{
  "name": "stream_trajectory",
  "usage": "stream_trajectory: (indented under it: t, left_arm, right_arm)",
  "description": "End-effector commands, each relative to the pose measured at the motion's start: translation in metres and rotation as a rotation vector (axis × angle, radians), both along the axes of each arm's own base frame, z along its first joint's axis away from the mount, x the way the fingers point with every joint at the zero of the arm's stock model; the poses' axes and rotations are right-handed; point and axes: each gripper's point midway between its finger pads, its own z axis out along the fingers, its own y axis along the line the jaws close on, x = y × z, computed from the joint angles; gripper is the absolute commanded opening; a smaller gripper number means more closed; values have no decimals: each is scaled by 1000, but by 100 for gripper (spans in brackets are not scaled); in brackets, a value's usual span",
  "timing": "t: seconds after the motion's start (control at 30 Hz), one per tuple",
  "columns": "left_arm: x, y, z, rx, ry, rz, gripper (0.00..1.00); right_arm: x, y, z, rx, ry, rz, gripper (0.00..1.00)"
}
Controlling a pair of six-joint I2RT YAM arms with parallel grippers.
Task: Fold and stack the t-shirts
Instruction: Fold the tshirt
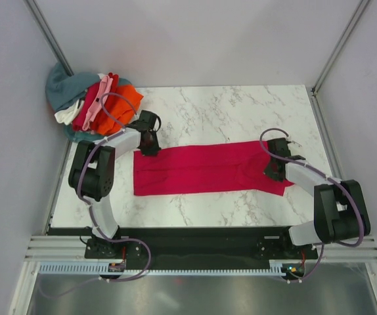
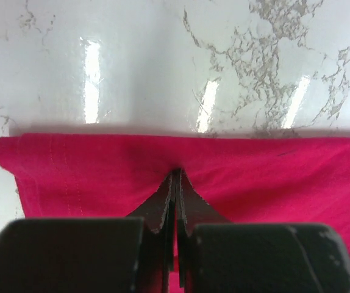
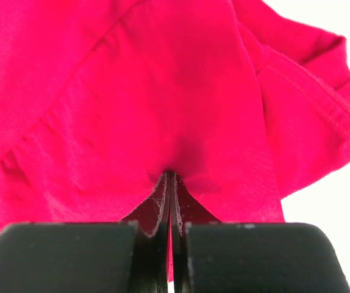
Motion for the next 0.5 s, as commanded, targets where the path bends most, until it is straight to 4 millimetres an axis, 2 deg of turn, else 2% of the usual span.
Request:
stream_trajectory:
  t: [0.0, 0.07, 0.1, 0.13, 0.17, 0.2, 0.23, 0.27, 0.3, 0.33, 0.37, 0.4, 0.43, 0.47]
  left_arm:
    - [-12, -13, -14, -51, 54, -19, 2]
    - [-28, -18, -22, -52, 87, -38, 2]
    - [-32, -19, -19, -47, 80, -35, 2]
    - [-47, -24, -24, -31, 95, -60, 2]
    - [-54, -27, -24, -24, 93, -70, 2]
    - [-60, -31, -17, -24, 74, -75, 2]
    - [-79, -37, -24, -12, 97, -105, 2]
    - [-90, -42, -26, -11, 105, -117, 2]
    - [-100, -48, -26, -19, 108, -131, 2]
    - [-124, -57, -29, -12, 122, -179, 2]
    - [-137, -63, -29, -17, 129, -180, 2]
    - [-150, -69, -30, -8, 129, -209, 2]
    - [-168, -81, -26, -10, 119, -250, 2]
    - [-177, -86, -23, -23, 121, -246, 2]
  right_arm:
    - [19, -14, -8, -49, 24, -43, 0]
    - [32, -20, -12, -37, 32, -62, 0]
    - [46, -22, -15, -35, 36, -67, 0]
    - [56, -27, -15, -34, 34, -79, 0]
    - [66, -28, -16, -37, 32, -79, 0]
    - [88, -27, -16, -39, 23, -78, 0]
    - [101, -26, -15, -39, 17, -69, 0]
    - [113, -24, -15, -37, 9, -63, 0]
    - [138, -20, -15, -22, -6, -53, 0]
    - [151, -17, -15, -10, -12, -48, 0]
    - [180, -12, 0, 8, -66, -30, 0]
    - [188, -2, -15, 46, -35, 1, 0]
    - [199, 5, -16, 67, -40, 22, 0]
    - [209, 12, -15, 84, -47, 46, 0]
